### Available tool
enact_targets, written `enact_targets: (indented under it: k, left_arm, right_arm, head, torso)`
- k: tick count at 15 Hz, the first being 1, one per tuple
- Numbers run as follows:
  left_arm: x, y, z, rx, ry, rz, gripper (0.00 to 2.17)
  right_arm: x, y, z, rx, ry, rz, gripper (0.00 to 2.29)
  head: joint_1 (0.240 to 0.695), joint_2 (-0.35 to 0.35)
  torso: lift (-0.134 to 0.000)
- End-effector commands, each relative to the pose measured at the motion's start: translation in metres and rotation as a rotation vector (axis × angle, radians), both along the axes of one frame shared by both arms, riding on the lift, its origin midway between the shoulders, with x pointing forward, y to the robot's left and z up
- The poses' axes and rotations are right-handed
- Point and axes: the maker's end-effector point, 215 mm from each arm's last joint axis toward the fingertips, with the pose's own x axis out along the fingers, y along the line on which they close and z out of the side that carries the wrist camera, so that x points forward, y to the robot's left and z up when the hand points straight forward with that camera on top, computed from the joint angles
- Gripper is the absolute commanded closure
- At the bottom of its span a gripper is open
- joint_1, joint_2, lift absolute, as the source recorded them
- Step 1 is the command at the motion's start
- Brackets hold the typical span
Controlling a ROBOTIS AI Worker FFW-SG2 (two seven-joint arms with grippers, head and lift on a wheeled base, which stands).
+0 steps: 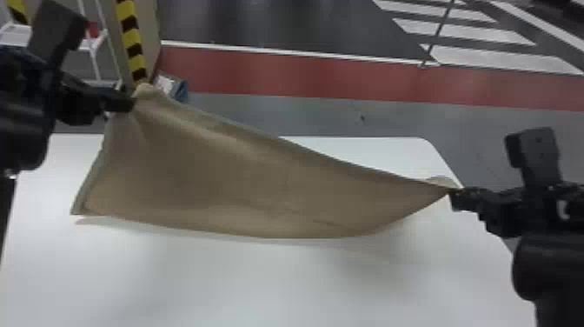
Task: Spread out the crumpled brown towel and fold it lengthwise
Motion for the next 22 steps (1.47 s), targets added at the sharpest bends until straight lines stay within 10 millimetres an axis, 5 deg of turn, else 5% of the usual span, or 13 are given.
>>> enact_targets:
  k: [1,4,7,10,12,14,16,19,22]
  left_arm:
    - [-0.034,0.045,0.014,-0.112,-0.057,0.03,1.94]
    - [-0.112,0.108,-0.011,-0.162,-0.078,0.054,1.94]
    - [-0.163,0.132,-0.06,-0.129,-0.083,0.02,1.86]
    - [-0.205,0.149,-0.122,-0.133,-0.016,0.037,0.01]
    - [-0.225,0.165,-0.142,-0.113,-0.016,0.052,0.0]
    - [-0.237,0.182,-0.14,-0.128,-0.021,0.082,0.02]
    - [-0.235,0.172,-0.123,-0.129,-0.04,0.059,0.03]
    - [-0.226,0.107,-0.106,-0.07,-0.044,-0.131,0.19]
    - [-0.203,0.049,-0.109,-0.106,0.099,-0.204,0.2]
  right_arm:
    - [-0.019,-0.005,-0.002,-0.025,0.008,0.024,1.64]
    - [-0.06,0.0,-0.028,-0.076,0.057,0.094,1.64]
    - [-0.082,0.011,-0.057,-0.071,0.111,0.127,1.64]
    - [-0.086,0.027,-0.07,-0.062,0.119,0.165,1.64]
    - [-0.086,0.029,-0.072,-0.06,0.123,0.171,1.64]
    - [-0.086,0.028,-0.074,-0.063,0.125,0.169,1.64]
    - [-0.084,0.029,-0.075,-0.064,0.126,0.17,1.64]
    - [-0.086,0.032,-0.079,-0.065,0.138,0.176,1.64]
    - [-0.088,0.036,-0.083,-0.066,0.148,0.181,1.64]
  head:
    - [0.643,-0.18]
    - [0.673,-0.149]
    - [0.695,-0.093]
    - [0.695,-0.06]
    - [0.695,-0.022]
    - [0.695,-0.001]
    - [0.695,0.025]
    - [0.695,0.004]
    - [0.695,-0.065]
  torso:
    - [-0.125]
    - [-0.125]
    - [-0.125]
    - [-0.125]
    - [-0.125]
    - [-0.125]
    - [-0.125]
    - [-0.125]
    - [-0.125]
